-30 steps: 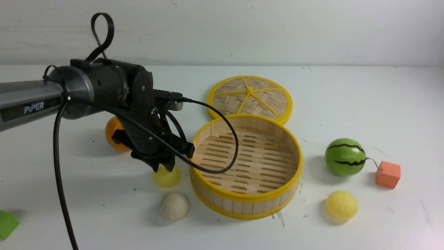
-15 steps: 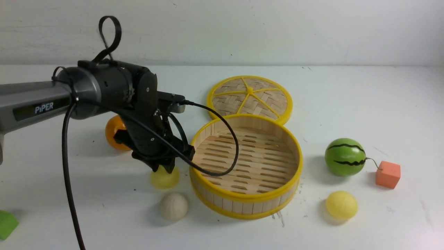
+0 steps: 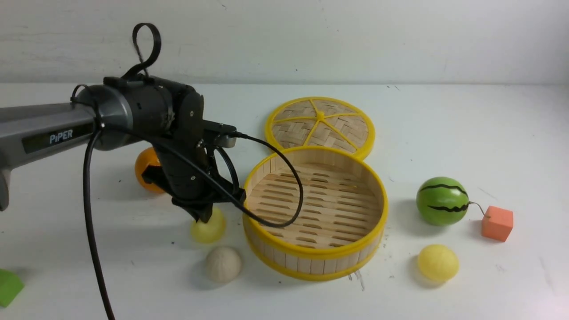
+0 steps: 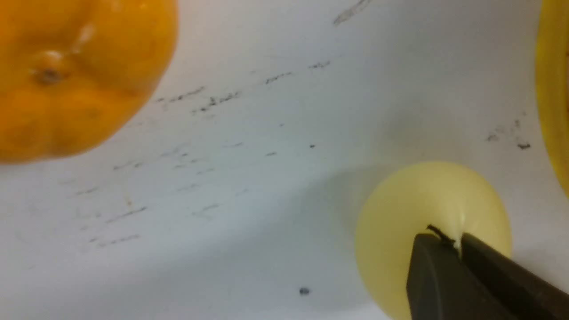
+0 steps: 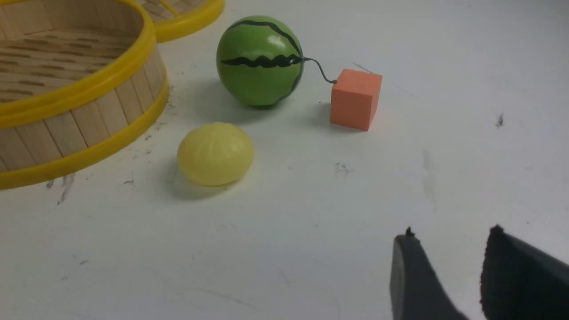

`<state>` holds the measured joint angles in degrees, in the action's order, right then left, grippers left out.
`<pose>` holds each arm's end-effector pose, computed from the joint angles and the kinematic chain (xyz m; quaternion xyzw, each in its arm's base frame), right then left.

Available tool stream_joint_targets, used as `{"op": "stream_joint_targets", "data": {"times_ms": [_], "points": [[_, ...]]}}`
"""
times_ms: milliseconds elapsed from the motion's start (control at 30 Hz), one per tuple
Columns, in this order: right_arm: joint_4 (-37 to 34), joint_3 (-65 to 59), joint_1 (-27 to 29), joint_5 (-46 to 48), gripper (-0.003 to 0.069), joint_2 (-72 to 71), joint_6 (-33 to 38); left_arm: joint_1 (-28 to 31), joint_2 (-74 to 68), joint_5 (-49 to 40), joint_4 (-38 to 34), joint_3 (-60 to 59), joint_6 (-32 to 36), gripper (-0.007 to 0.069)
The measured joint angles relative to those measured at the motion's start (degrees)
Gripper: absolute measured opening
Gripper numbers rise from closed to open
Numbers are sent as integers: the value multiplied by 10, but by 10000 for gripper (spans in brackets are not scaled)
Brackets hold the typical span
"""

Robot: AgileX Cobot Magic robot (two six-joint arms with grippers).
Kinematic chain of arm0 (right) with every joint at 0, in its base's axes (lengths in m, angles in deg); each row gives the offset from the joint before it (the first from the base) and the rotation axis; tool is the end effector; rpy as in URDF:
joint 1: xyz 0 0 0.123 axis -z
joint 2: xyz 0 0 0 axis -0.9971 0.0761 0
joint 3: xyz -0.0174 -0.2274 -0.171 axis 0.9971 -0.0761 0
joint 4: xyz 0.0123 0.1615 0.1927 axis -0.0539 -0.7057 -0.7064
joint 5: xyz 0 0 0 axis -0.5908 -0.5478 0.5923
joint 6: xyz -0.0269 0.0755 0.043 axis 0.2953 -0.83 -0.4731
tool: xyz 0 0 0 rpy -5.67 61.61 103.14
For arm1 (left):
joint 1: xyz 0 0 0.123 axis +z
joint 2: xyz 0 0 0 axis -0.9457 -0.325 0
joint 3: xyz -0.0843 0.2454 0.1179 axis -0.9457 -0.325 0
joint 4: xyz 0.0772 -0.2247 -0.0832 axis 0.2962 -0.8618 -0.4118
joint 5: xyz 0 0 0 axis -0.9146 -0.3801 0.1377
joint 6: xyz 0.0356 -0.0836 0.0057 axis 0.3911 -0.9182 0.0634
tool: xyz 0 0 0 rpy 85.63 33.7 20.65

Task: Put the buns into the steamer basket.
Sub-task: Use the left arm to grab a steamed stuffed bun, then use the left arm to put the steamed stuffed bun into the steamer

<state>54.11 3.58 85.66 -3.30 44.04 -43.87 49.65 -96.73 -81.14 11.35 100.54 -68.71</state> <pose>0.0522 0.0017 0.1727 0.0025 0.8064 0.0125 0.5913 0.3886 -0.1485 0.2124 0.1558 0.9770 -0.0125 0.1451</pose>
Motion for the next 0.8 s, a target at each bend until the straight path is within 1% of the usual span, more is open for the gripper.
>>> {"op": "stream_joint_targets", "data": {"times_ms": [100, 133, 300, 367, 600, 667, 733, 800], "points": [[0, 0, 0, 0, 239, 0, 0, -11, 21, -25, 6, 29, 0, -13], [0, 0, 0, 0, 239, 0, 0, -27, 43, -35, 9, 57, 1, -13], [0, 0, 0, 0, 239, 0, 0, -85, 51, -31, 7, 130, 14, -13], [0, 0, 0, 0, 239, 0, 0, -93, 30, -26, 8, 149, 15, -13], [0, 0, 0, 0, 239, 0, 0, -93, -79, -24, 36, 203, 15, -13], [0, 0, 0, 0, 239, 0, 0, -93, -90, -23, 38, 213, 15, -13], [0, 0, 0, 0, 239, 0, 0, -93, -111, -22, 38, 229, 15, -1], [0, 0, 0, 0, 239, 0, 0, -93, -123, -22, 38, 239, 15, 27]]}}
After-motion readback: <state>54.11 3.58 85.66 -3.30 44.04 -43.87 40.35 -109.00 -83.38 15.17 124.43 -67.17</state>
